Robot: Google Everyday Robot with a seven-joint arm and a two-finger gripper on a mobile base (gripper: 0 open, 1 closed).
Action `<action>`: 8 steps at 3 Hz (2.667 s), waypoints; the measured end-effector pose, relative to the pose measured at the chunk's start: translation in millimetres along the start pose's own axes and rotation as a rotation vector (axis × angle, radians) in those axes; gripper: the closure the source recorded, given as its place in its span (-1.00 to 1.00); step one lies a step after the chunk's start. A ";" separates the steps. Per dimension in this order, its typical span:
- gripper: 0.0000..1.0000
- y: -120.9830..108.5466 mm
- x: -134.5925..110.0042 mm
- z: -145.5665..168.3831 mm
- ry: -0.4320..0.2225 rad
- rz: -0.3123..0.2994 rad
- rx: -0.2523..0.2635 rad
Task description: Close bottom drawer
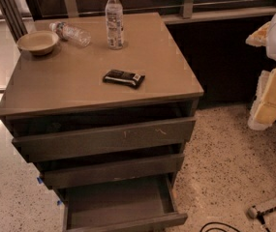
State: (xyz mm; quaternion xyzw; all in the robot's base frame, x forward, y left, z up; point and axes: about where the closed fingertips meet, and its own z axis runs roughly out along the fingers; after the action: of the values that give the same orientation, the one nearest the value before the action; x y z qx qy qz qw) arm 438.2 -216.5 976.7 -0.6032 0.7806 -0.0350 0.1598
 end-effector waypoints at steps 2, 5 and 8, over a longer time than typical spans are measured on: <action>-0.62 10.8 4.3 17.7 -0.011 -0.001 -0.013; 0.93 101.7 13.9 178.8 -0.234 0.068 -0.225; 1.00 204.0 56.6 351.3 -0.230 -0.063 -0.339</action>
Offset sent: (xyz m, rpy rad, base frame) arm -0.0159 0.0020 -0.0602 0.0351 0.0439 0.0182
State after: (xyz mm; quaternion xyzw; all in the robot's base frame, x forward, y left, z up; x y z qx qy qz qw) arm 338.3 -166.9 582.0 -0.6457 0.7327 0.1610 0.1427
